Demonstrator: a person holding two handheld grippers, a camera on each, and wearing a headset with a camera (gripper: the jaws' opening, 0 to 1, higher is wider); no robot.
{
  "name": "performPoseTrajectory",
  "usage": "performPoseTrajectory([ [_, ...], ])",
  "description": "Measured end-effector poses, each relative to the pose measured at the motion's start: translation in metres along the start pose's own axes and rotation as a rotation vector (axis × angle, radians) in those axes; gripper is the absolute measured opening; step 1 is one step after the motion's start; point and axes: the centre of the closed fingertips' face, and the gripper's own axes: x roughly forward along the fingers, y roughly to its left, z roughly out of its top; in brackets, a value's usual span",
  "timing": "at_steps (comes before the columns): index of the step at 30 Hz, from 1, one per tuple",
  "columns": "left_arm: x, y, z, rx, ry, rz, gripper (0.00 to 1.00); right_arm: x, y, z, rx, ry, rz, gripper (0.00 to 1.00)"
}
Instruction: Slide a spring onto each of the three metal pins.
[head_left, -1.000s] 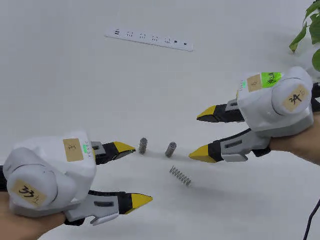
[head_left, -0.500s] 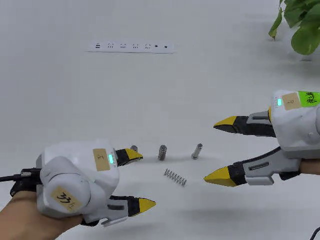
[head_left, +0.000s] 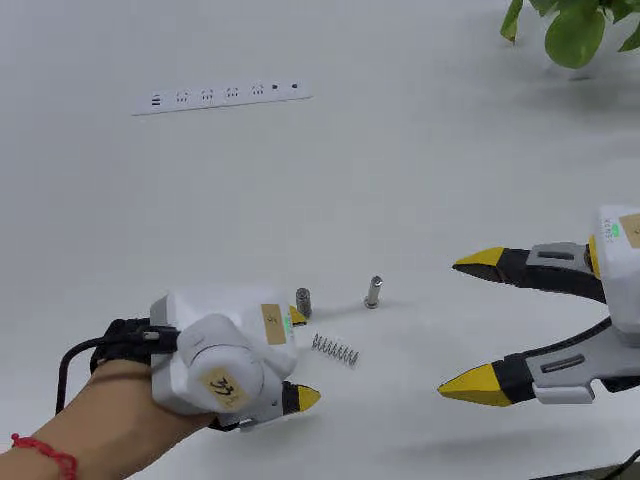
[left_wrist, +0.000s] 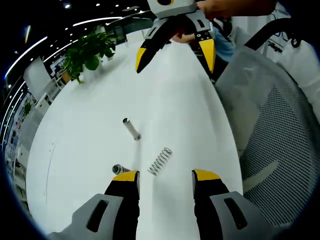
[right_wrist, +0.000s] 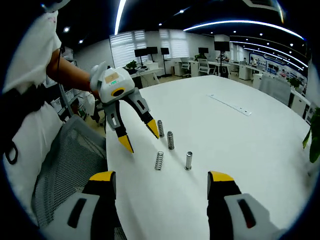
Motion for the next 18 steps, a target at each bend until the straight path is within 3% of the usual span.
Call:
performPoseTrajectory([
  [2,0.005,0.001,-0.003,0.015,0.041,-0.001,0.42,-0.003,0.001,-0.007,0.014,0.005,-0.01,0.74],
  [5,0.01,0.001,0.002,0.007,0.036,-0.01,0.4,-0.006,0.002,-0.014,0.038,0.0,-0.024,0.74],
  [8,0.019,0.0,0.001,0.05,0.054,-0.022,0.37,-0.009,0.003,-0.019,0.058,-0.004,-0.039,0.73],
  [10,0.023,0.0,0.001,0.048,0.06,-0.027,0.37,-0.011,0.003,-0.02,0.064,-0.007,-0.043,0.73],
  [14,0.031,0.003,-0.005,0.065,0.109,-0.025,0.35,-0.013,0.002,-0.023,0.078,-0.011,-0.053,0.71],
  [18,0.034,0.007,-0.007,0.054,0.128,-0.022,0.31,-0.013,0.003,-0.024,0.089,-0.017,-0.057,0.71],
])
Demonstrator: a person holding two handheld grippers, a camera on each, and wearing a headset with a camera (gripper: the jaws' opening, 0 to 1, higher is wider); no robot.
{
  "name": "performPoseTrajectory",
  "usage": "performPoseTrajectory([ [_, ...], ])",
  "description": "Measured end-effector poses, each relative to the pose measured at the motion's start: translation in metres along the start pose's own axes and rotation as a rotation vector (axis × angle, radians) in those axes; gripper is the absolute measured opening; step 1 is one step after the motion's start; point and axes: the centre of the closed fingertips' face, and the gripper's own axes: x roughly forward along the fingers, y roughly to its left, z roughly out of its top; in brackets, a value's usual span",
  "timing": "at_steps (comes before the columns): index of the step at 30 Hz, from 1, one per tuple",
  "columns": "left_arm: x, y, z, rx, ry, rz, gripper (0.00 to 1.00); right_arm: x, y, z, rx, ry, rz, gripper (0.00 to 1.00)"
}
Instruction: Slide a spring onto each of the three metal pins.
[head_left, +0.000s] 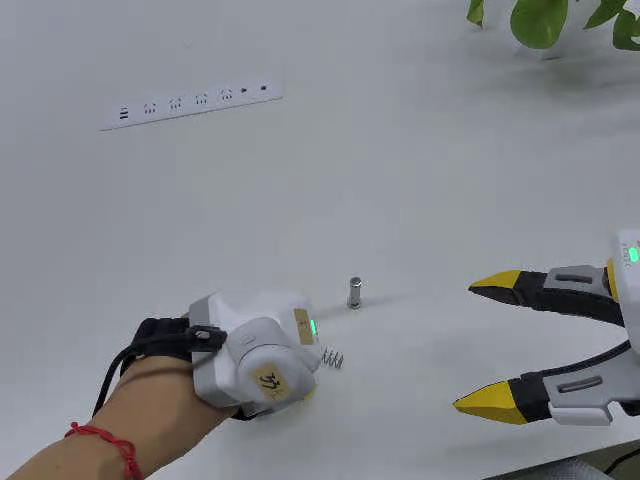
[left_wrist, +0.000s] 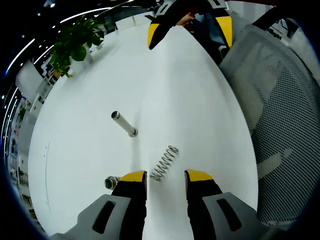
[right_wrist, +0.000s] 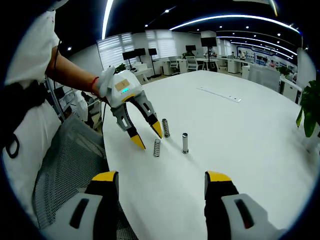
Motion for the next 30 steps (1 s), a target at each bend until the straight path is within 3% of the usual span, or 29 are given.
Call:
performPoseTrajectory([
  [7,0.004,0.0,-0.006,-0.007,0.03,0.004,0.26,0.001,0.001,-0.001,0.011,-0.007,0.0,0.7],
  [16,0.004,-0.011,-0.015,-0.013,0.044,-0.01,0.19,0.001,0.003,-0.002,0.019,-0.013,-0.004,0.69],
  [20,0.003,-0.013,-0.017,-0.019,0.038,-0.008,0.14,0.002,0.003,-0.002,0.021,-0.017,-0.006,0.69],
  [30,0.002,-0.014,-0.017,-0.078,0.03,-0.001,0.13,0.004,0.006,0.0,0.02,-0.019,-0.004,0.69],
])
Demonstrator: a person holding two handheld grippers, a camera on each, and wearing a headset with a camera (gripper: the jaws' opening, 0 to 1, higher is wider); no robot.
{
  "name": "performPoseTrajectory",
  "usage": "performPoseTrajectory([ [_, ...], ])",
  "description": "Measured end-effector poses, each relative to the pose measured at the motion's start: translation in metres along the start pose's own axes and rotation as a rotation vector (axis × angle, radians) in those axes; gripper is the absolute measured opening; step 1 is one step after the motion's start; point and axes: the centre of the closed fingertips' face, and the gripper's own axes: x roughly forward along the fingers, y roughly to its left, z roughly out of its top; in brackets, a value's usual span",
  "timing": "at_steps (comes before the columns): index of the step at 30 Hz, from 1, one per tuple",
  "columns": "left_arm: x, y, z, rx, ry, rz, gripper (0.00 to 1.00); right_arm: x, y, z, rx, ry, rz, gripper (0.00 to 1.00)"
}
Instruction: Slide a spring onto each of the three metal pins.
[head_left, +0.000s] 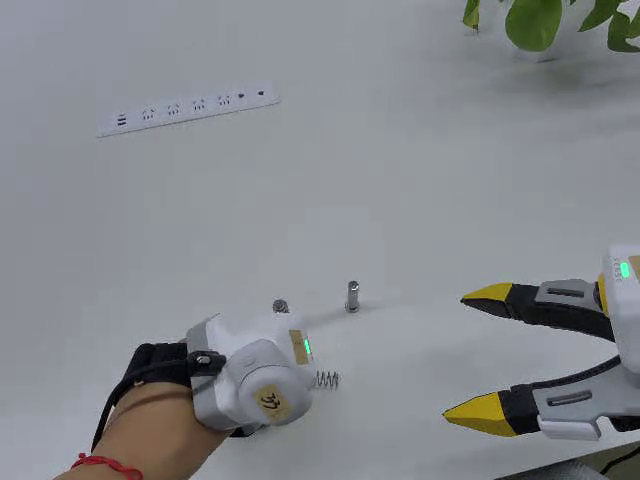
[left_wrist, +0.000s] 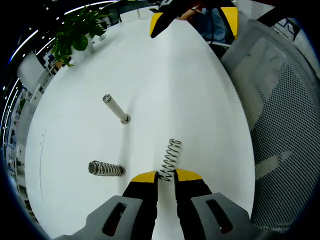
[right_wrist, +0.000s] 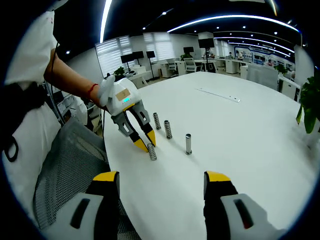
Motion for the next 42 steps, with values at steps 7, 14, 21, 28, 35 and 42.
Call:
performPoseTrajectory([
  [7,-0.001,-0.001,-0.005,-0.05,-0.01,-0.013,0.11,0.002,0.002,0.0,-0.003,0.002,0.001,0.68],
  [14,-0.001,-0.002,-0.003,-0.068,-0.018,-0.015,0.11,0.003,0.002,0.001,-0.005,0.004,0.002,0.68],
  [21,-0.001,-0.008,-0.002,-0.076,-0.028,-0.024,0.11,0.003,0.003,0.0,-0.008,0.012,0.007,0.68],
  [28,-0.011,-0.014,0.006,-0.094,-0.069,-0.019,0.1,0.004,0.006,0.005,-0.021,0.016,0.014,0.68],
  [35,-0.021,-0.016,0.009,-0.118,-0.108,-0.003,0.1,0.011,0.015,0.013,-0.043,0.016,0.035,0.68],
  [42,-0.038,-0.015,0.021,-0.159,-0.192,0.027,0.1,0.014,0.02,0.028,-0.033,-0.009,0.051,0.63],
])
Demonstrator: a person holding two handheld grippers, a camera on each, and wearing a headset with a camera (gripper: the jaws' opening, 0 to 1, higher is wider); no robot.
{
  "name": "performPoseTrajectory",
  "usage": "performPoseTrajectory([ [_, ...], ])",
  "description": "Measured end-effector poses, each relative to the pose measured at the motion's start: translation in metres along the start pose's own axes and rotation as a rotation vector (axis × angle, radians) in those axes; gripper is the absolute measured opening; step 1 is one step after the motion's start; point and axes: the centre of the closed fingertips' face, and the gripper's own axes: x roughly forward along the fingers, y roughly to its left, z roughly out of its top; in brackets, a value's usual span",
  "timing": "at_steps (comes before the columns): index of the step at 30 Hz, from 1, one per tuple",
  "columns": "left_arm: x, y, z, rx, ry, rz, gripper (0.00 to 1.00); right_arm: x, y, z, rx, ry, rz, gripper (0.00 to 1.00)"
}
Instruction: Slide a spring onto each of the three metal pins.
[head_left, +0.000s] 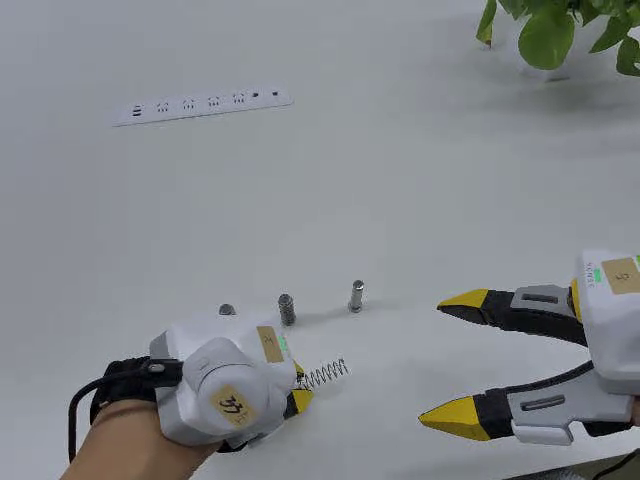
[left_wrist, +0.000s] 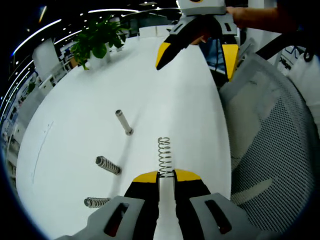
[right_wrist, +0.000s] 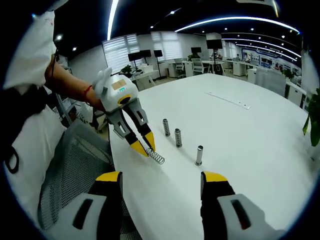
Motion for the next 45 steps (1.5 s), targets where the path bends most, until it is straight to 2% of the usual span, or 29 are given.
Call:
performPoseTrajectory([
  [5,-0.013,0.0,0.014,-0.035,-0.062,0.023,0.1,0.005,0.0,0.02,0.08,-0.081,-0.008,0.56],
  [8,-0.02,0.001,0.023,-0.06,-0.107,0.038,0.1,0.009,0.0,0.03,0.168,-0.13,-0.012,0.48],
  [11,-0.029,0.003,0.035,-0.087,-0.168,0.055,0.1,0.013,-0.003,0.04,0.295,-0.201,-0.011,0.41],
  [14,-0.036,0.004,0.044,-0.103,-0.208,0.07,0.1,0.016,-0.007,0.046,0.382,-0.25,-0.015,0.36],
  [19,-0.049,0.005,0.062,-0.129,-0.29,0.089,0.1,0.018,-0.012,0.055,0.545,-0.332,-0.006,0.32],
  [22,-0.055,0.007,0.07,-0.145,-0.322,0.097,0.1,0.018,-0.014,0.058,0.579,-0.354,-0.005,0.29],
  [28,-0.06,0.009,0.08,-0.154,-0.366,0.1,0.1,0.017,-0.008,0.07,0.672,-0.416,0.042,0.23],
  [30,-0.06,0.01,0.082,-0.158,-0.378,0.098,0.1,0.016,-0.008,0.071,0.671,-0.42,0.039,0.18],
  [37,-0.061,0.01,0.089,-0.168,-0.409,0.089,0.1,0.015,-0.005,0.078,0.651,-0.426,0.041,0.12],
  [42,-0.062,0.009,0.092,-0.173,-0.42,0.086,0.1,0.014,-0.004,0.081,0.625,-0.419,0.036,0.12],
  [45,-0.063,0.008,0.093,-0.174,-0.428,0.083,0.11,0.013,-0.001,0.084,0.585,-0.409,0.03,0.12],
])
